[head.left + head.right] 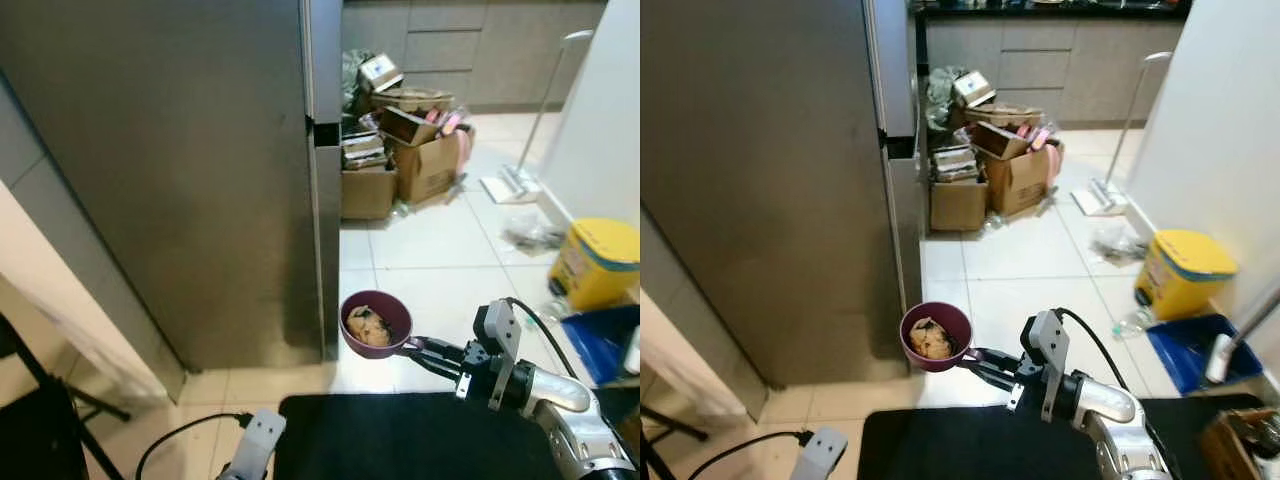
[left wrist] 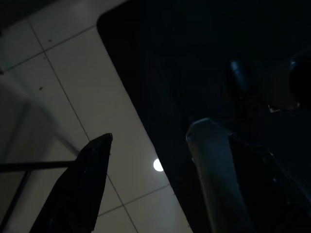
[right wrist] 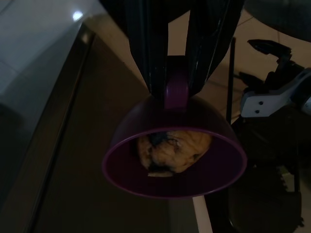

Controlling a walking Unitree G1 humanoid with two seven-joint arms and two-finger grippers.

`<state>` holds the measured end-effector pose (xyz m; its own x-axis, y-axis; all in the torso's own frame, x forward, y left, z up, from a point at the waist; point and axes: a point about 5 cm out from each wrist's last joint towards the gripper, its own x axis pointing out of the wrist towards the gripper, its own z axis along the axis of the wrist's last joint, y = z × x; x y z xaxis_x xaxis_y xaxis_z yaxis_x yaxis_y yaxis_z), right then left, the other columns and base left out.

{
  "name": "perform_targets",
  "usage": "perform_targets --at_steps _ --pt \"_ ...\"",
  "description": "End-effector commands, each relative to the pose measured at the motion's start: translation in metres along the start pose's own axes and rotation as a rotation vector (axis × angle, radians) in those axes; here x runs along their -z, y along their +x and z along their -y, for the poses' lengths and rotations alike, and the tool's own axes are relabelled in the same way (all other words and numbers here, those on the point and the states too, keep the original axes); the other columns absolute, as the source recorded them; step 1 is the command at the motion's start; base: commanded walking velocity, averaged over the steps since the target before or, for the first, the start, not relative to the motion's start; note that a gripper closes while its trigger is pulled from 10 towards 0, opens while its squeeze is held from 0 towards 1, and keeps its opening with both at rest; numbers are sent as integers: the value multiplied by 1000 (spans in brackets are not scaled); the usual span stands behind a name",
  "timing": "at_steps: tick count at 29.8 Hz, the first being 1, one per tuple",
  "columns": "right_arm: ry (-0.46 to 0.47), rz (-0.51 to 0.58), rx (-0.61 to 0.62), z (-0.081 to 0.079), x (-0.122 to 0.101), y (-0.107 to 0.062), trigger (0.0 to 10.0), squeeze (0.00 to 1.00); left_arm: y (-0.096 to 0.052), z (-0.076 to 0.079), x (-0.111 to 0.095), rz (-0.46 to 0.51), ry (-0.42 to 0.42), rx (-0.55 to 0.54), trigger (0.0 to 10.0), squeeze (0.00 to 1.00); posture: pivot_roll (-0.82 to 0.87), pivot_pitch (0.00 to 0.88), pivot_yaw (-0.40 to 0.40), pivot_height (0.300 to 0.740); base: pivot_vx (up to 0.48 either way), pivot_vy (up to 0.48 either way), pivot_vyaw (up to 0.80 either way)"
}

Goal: Restocking fridge

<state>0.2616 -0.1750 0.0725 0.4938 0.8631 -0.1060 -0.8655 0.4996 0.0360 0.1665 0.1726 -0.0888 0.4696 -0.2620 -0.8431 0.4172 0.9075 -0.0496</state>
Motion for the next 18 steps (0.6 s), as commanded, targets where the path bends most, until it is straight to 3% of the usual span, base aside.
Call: perform_targets --at_steps 1,18 --pt "-18 19 -3 1 -6 0 10000 0 1 1 -3 17 1 7 10000 0 6 0 23 740 401 0 0" --pt "-12 18 -54 -8 -6 10 10000 0 4 9 -22 62 17 35 10000 0 4 0 29 740 399 0 0"
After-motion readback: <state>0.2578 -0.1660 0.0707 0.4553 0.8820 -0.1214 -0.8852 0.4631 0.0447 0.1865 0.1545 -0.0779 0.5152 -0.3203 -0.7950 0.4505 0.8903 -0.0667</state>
